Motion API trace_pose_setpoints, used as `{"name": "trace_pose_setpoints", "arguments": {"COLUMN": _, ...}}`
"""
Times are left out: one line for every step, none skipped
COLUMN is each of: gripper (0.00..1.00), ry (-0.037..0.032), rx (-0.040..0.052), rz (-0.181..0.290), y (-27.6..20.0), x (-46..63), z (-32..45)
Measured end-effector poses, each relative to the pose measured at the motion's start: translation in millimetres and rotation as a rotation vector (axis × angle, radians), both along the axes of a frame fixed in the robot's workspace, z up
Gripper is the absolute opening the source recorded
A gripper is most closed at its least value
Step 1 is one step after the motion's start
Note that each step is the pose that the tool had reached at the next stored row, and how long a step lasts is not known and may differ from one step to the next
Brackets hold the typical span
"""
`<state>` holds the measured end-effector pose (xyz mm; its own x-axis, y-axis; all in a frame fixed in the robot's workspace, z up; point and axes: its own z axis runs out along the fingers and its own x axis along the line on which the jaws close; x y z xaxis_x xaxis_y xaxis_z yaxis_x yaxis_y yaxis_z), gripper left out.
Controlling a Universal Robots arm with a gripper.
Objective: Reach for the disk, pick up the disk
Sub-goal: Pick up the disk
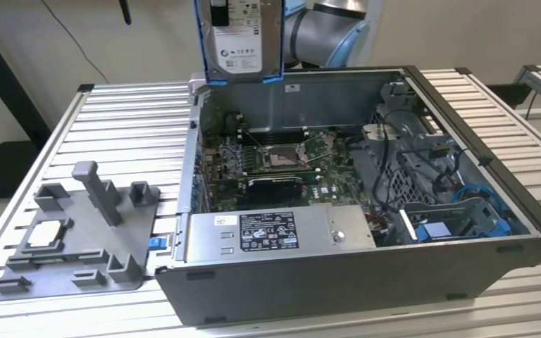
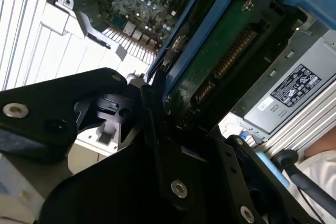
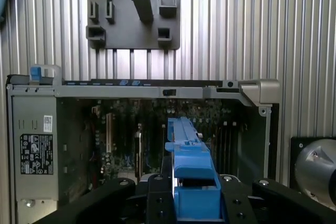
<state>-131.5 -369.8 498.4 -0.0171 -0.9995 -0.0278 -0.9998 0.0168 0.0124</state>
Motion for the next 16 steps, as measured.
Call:
{"name": "trace_pose_setpoints", "arguments": {"gripper": 0.0, "ry": 0.0, "rx": 0.0002, "rz": 0.0, "y": 0.0, "x": 3.0, "z": 0.0}}
{"name": "trace_pose_setpoints", "arguments": {"gripper": 0.0, "ry": 0.0, "rx": 0.0004, "rz": 0.0, "y": 0.0, "x": 6.0, "z": 0.0}}
{"name": "trace_pose_setpoints", "arguments": {"gripper": 0.0, "ry": -0.0001, "rx": 0.0006, "rz": 0.0, "y": 0.0, "x": 9.4, "z": 0.0}}
{"name": "trace_pose_setpoints", "arguments": {"gripper": 0.0, "ry": 0.0, "rx": 0.0006, "rz": 0.0, "y": 0.0, "x": 12.5, "z": 0.0}}
{"name": "trace_pose_setpoints", "arguments": {"gripper": 0.0, "ry": 0.0, "rx": 0.0008, "rz": 0.0, "y": 0.0, "x": 15.6, "z": 0.0}}
{"name": "trace_pose_setpoints", "arguments": {"gripper": 0.0, "ry": 0.0, "rx": 0.0011, "rz": 0.0, "y": 0.0, "x": 18.9, "z": 0.0}}
{"name": "trace_pose_setpoints", "arguments": {"gripper": 0.0, "ry": 0.0, "rx": 0.0012, "rz": 0.0, "y": 0.0, "x": 22.3, "z": 0.0}}
{"name": "trace_pose_setpoints", "arguments": {"gripper": 0.0, "ry": 0.0001, "rx": 0.0014, "rz": 0.0, "y": 0.0, "x": 25.3, "z": 0.0}}
{"name": "trace_pose_setpoints", "arguments": {"gripper": 0.0, "ry": 0.0001, "rx": 0.0016, "rz": 0.0, "y": 0.0, "x": 28.5, "z": 0.0}}
{"name": "trace_pose_setpoints", "arguments": {"gripper": 0.0, "ry": 0.0001, "rx": 0.0018, "rz": 0.0, "y": 0.0, "x": 31.7, "z": 0.0}}
{"name": "trace_pose_setpoints", "arguments": {"gripper": 0.0, "ry": 0.0001, "rx": 0.002, "rz": 0.0, "y": 0.0, "x": 34.6, "z": 0.0}}
{"name": "trace_pose_setpoints", "arguments": {"gripper": 0.0, "ry": 0.0001, "rx": 0.0021, "rz": 0.0, "y": 0.0, "x": 37.6, "z": 0.0}}
{"name": "trace_pose_setpoints", "arguments": {"gripper": 0.0, "ry": 0.0001, "rx": 0.0024, "rz": 0.0, "y": 0.0, "x": 40.9, "z": 0.0}}
{"name": "trace_pose_setpoints", "arguments": {"gripper": 0.0, "ry": 0.0001, "rx": 0.0025, "rz": 0.0, "y": 0.0, "x": 43.7, "z": 0.0}}
{"name": "trace_pose_setpoints", "arguments": {"gripper": 0.0, "ry": 0.0001, "rx": 0.0027, "rz": 0.0, "y": 0.0, "x": 46.5, "z": 0.0}}
{"name": "trace_pose_setpoints", "arguments": {"gripper": 0.0, "ry": 0.0, "rx": 0.0029, "rz": 0.0, "y": 0.0, "x": 49.5, "z": 0.0}}
